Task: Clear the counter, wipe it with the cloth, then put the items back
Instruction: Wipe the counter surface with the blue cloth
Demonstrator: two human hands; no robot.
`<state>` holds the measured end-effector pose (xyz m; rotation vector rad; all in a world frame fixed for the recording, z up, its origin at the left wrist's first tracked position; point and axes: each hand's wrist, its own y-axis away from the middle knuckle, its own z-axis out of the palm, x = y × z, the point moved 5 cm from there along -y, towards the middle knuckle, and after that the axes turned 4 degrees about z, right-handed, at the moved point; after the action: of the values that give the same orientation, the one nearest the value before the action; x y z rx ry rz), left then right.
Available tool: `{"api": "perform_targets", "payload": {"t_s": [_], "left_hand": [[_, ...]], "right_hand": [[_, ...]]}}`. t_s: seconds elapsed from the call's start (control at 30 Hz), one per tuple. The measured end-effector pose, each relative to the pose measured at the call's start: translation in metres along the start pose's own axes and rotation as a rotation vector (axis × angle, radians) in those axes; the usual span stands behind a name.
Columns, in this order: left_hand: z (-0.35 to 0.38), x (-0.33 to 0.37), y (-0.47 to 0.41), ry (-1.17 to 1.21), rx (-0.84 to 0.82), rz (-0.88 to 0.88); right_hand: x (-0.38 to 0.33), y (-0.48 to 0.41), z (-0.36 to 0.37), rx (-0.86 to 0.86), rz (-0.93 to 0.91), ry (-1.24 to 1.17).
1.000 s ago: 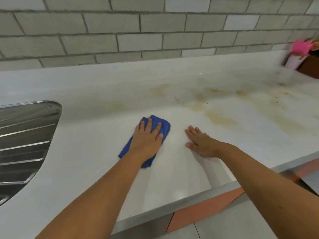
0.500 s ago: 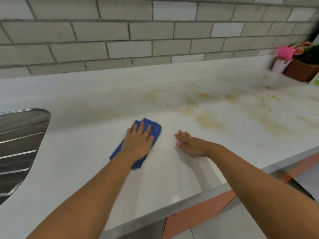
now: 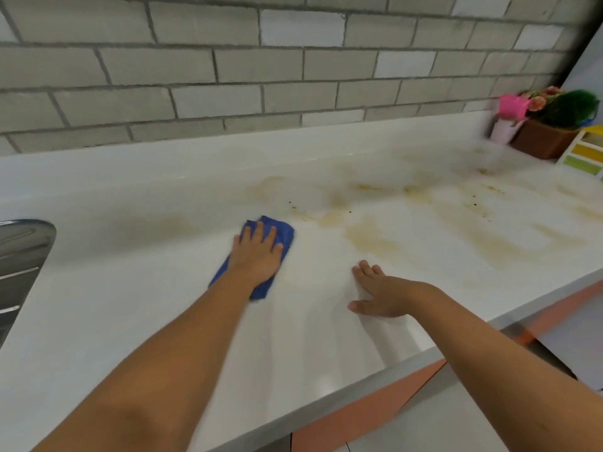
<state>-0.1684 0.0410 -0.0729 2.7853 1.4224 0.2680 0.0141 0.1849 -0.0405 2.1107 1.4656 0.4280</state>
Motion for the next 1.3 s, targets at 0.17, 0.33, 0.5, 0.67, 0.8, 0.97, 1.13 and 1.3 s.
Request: {"api": "perform_targets", "payload": {"t_s": [0.17,0.33,0.5,0.67,0.8,0.97,1.13,1.3], "left_hand": [[0.015,0.075,0.085,0.018,-0.019,0.311],[0.007,0.014,0.158,0.081,-0.007,0.334],[-0.008,-0.042,0.076,0.013,0.029,-0.116],[0.011,0.049,0.057,0.036,0.035,-0.053],[0.024,0.134,0.145,0.067,-0.003,0.302],[0.019,0.084,0.168,0.073,-0.01,0.287],[0.012,0.073,0.077,0.034,0.06,-0.098],[0.028,0.196,0.072,0.029,0.012,0.16]], "right_hand": [[0.002,0.001,-0.004,0.003,-0.01,-0.015],[0.005,0.004,-0.006,0.016,-0.039,-0.026],[0.003,0.008,-0.005,0.02,-0.049,-0.033],[0.018,0.019,-0.014,0.061,-0.063,-0.4],[0.05,0.034,-0.031,0.346,-0.053,-0.683],[0.09,0.066,-0.042,0.412,-0.06,-0.724],[0.125,0.099,-0.034,0.473,-0.046,-0.777],[0.148,0.112,-0.021,0.548,-0.015,-0.809]]}}
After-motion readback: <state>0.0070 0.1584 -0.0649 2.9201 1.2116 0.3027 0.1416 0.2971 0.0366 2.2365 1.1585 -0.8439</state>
